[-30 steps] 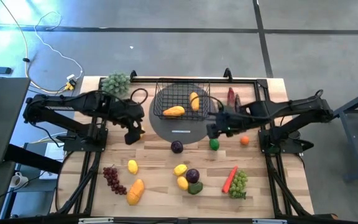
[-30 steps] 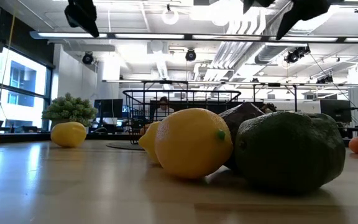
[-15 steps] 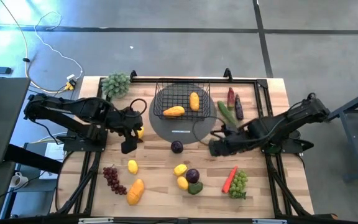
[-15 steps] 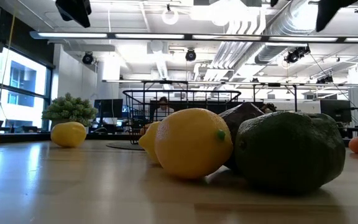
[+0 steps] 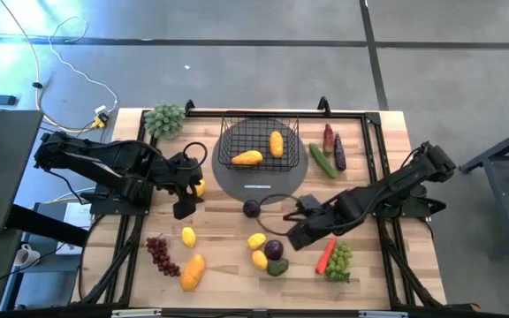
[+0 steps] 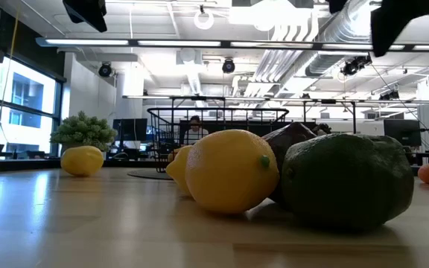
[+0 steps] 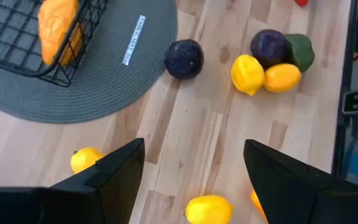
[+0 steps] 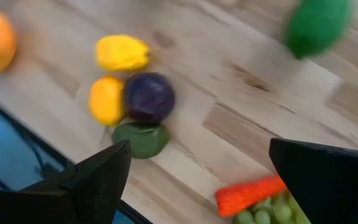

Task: Build produce basket
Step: Put the green lime into the wire basket

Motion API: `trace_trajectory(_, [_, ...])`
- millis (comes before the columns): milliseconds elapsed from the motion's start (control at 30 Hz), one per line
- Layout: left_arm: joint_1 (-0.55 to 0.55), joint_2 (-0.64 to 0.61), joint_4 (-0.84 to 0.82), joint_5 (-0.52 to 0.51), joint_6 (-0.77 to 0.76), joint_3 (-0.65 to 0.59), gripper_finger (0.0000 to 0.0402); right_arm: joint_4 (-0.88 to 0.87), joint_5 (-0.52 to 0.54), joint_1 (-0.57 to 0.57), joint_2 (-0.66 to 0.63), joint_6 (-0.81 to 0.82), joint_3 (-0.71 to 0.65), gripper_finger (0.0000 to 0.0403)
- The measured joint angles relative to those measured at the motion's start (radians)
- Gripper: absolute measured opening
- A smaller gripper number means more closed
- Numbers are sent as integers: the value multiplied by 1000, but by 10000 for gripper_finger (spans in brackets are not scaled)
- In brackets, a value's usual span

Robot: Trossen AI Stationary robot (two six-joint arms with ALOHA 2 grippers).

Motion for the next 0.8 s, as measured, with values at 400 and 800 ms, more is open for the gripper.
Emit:
trace_trajectory(400, [1,0,0,-58,-258,0,264,332,-50,13,98,-638,0,365])
trace_trajectory(800, [-25,0,0,-79,-338,0,264,487,-71,113,225,-922,0,365])
